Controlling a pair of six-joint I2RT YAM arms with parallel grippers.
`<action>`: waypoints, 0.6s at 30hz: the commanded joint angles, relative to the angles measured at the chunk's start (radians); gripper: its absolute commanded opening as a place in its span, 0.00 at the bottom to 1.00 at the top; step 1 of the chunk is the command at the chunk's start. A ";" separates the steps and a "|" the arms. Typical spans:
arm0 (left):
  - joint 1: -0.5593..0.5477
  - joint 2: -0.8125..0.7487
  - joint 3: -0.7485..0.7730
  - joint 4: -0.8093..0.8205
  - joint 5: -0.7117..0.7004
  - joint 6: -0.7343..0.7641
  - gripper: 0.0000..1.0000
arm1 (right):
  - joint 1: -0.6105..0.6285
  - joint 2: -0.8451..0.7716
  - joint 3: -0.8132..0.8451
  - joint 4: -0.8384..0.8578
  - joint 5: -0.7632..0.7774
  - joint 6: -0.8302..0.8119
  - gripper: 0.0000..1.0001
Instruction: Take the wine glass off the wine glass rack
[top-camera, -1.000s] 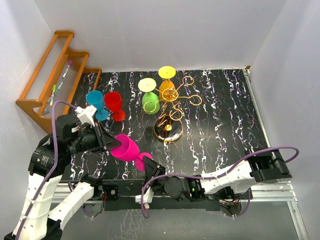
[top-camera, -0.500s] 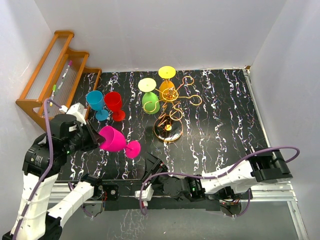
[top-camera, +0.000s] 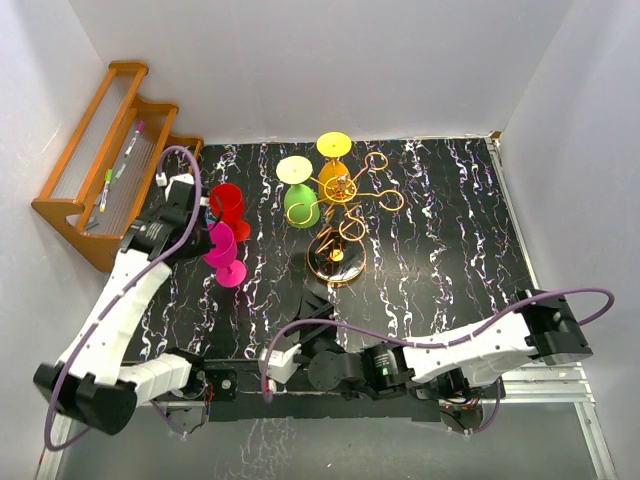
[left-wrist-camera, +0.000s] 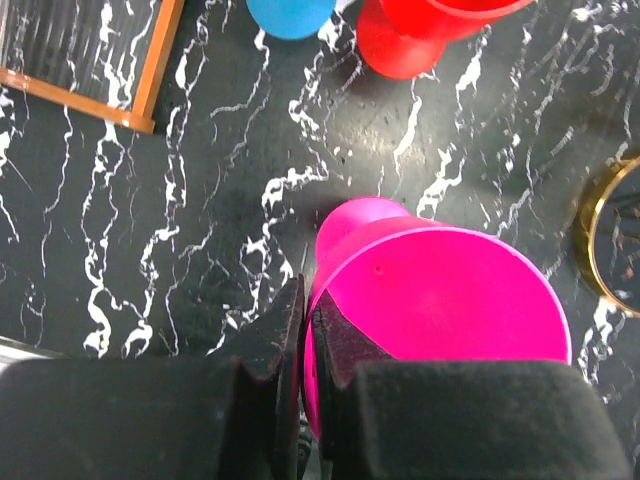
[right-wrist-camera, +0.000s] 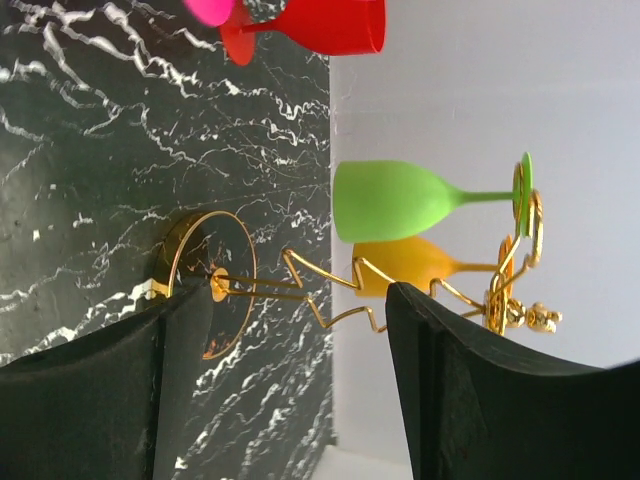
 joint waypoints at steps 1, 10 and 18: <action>0.065 0.070 0.010 0.130 -0.076 0.059 0.00 | 0.177 -0.014 0.133 -0.184 0.091 0.306 0.72; 0.408 0.138 0.008 0.234 0.135 0.135 0.00 | 0.178 -0.093 0.325 -0.479 0.062 0.731 0.71; 0.540 0.182 -0.067 0.276 0.144 0.125 0.00 | 0.163 -0.146 0.521 -0.554 0.075 0.883 0.69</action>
